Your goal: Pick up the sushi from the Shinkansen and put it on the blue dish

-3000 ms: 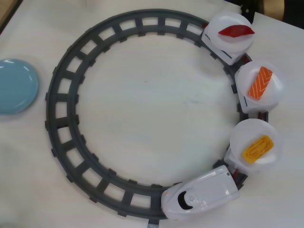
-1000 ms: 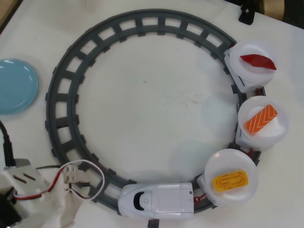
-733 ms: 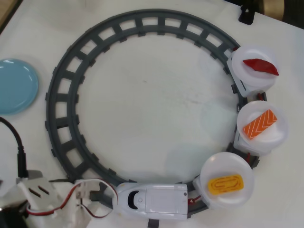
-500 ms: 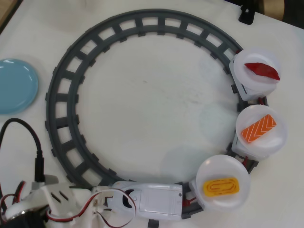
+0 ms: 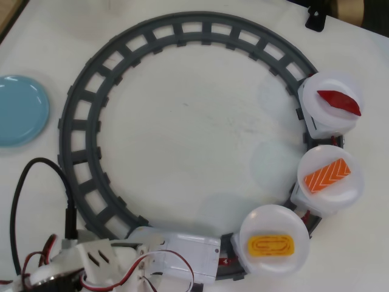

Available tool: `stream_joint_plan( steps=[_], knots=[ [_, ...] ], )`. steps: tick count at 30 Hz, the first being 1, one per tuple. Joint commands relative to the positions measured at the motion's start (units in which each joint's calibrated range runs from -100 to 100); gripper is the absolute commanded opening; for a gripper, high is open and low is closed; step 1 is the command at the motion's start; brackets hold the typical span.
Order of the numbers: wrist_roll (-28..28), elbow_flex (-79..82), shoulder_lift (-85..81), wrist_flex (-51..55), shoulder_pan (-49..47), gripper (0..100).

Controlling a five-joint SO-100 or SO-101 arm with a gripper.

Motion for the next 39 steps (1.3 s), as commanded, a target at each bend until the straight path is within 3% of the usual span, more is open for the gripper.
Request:
stream_joint_plan(
  steps=[1,12,25,39],
  knots=[
    [0.2,-3.8,0.1,-0.5,0.3,19],
    [-3.3,-4.4,7.6,-9.5,-1.9,19],
    [-7.3,-14.6,18.9,-9.6,-0.2,19],
    [-10.5,-15.5,22.9,-13.1,3.5,19]
  ],
)
